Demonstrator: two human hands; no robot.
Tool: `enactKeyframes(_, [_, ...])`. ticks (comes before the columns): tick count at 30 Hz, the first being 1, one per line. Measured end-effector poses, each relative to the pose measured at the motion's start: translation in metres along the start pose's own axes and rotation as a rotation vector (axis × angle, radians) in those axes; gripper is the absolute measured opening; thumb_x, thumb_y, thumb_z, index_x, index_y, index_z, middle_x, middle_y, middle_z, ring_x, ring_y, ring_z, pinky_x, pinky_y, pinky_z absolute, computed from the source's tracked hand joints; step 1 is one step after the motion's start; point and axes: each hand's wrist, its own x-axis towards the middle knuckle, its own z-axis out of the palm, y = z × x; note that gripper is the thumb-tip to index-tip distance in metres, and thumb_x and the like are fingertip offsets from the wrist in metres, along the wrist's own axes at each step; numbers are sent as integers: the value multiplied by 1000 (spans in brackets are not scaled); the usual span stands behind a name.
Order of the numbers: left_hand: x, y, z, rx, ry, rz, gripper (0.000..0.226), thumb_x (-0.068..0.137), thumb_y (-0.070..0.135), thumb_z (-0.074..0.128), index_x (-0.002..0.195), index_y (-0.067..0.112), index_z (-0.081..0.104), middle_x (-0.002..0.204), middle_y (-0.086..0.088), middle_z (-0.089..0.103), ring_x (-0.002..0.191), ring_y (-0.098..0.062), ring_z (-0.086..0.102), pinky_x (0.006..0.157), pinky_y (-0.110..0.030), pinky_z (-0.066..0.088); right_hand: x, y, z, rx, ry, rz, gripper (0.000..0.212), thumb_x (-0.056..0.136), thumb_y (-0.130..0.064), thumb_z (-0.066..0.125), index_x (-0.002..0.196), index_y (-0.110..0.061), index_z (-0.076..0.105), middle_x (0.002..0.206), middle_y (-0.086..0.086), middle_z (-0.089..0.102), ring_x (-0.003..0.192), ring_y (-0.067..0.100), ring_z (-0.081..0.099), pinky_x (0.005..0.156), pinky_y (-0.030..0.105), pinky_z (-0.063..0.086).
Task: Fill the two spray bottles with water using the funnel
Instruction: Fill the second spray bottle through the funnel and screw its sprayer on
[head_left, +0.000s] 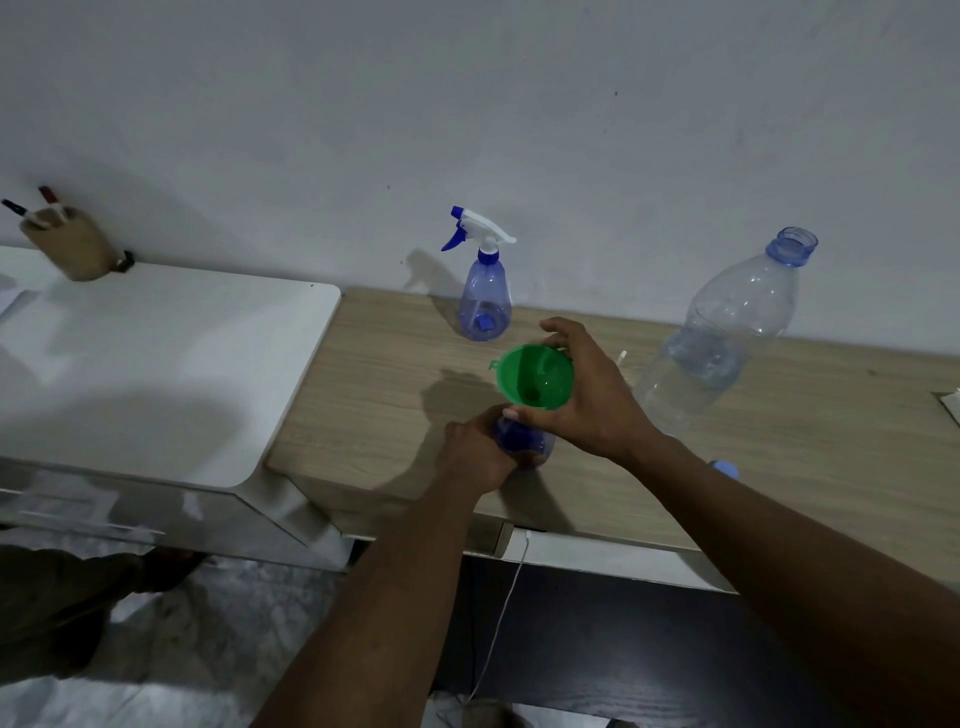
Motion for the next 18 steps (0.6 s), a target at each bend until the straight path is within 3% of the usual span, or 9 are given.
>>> enactKeyframes(4, [-1, 1, -2, 16, -8, 22, 68, 54, 67, 85, 115, 48, 60, 109, 9, 72, 108, -23, 60, 93, -42, 53, -1, 2, 1, -35, -11, 1, 105, 60, -57, 87, 144, -25, 33, 137, 2, 51, 122, 16, 51, 97, 38, 50])
enactKeyframes(7, [-1, 0, -2, 30, -13, 22, 76, 52, 73, 82, 120, 51, 56, 110, 9, 71, 109, -24, 60, 92, -42, 54, -3, 5, 1, -41, -21, 16, 102, 62, -54, 87, 144, -24, 34, 140, 2, 50, 125, 17, 50, 98, 36, 49])
enactKeyframes(12, [2, -1, -1, 44, -15, 26, 83, 54, 72, 82, 129, 48, 56, 116, 6, 71, 113, -24, 59, 95, -41, 54, -3, 9, -2, -169, -7, 7, 97, 63, -63, 80, 141, -27, 36, 136, 0, 54, 121, 22, 50, 99, 49, 46])
enactKeyframes(18, [2, -1, -2, 88, -11, 50, 84, 58, 71, 81, 134, 44, 55, 117, 1, 71, 113, -26, 60, 96, -42, 53, 0, 10, -4, -229, -105, 21, 99, 58, -69, 70, 141, -29, 33, 135, 2, 52, 119, 24, 52, 96, 50, 48])
